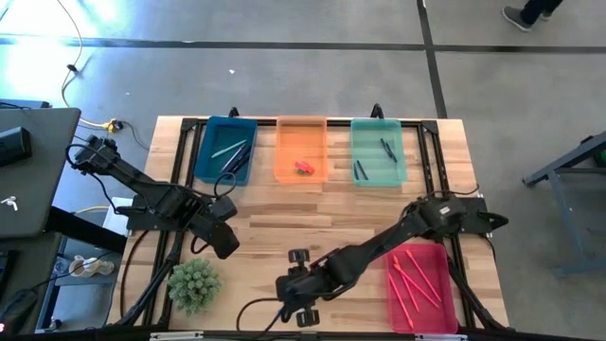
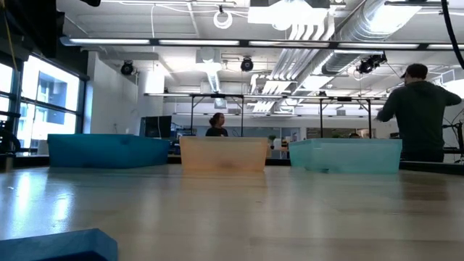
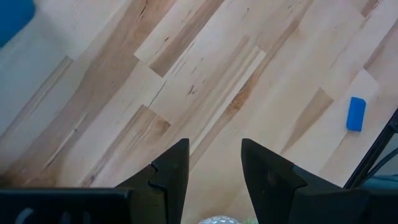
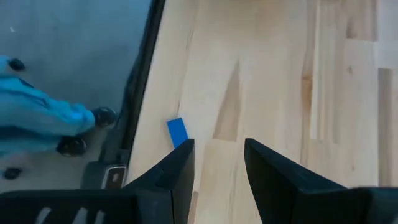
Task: Sort crayons/erasers/pens/pencils in bins
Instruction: Put the blue eraser in the orange bin
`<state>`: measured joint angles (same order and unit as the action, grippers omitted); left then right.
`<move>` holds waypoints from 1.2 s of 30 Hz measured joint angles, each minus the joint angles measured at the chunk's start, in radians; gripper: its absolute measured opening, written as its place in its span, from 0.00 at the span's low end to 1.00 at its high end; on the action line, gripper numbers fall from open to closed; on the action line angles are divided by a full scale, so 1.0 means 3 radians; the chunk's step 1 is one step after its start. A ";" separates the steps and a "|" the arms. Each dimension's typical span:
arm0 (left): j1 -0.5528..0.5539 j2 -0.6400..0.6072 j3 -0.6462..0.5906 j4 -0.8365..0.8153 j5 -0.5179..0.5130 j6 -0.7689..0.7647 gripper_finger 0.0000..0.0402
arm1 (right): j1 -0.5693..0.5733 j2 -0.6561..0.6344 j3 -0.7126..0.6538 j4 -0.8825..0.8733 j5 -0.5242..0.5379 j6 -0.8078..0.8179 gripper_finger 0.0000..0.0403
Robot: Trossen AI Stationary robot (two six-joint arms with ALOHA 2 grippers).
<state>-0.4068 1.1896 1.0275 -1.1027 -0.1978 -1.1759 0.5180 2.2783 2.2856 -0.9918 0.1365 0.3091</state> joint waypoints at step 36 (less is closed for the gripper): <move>0.0003 -0.0071 0.0003 -0.1145 -0.0275 0.0206 0.33 | 0.0035 0.0795 0.0072 0.0587 -0.0422 -0.0682 0.51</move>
<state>-0.4061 1.1683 1.0283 -1.4462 -0.2802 -1.1141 0.5285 2.5167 2.3074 -0.8155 0.0099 0.1044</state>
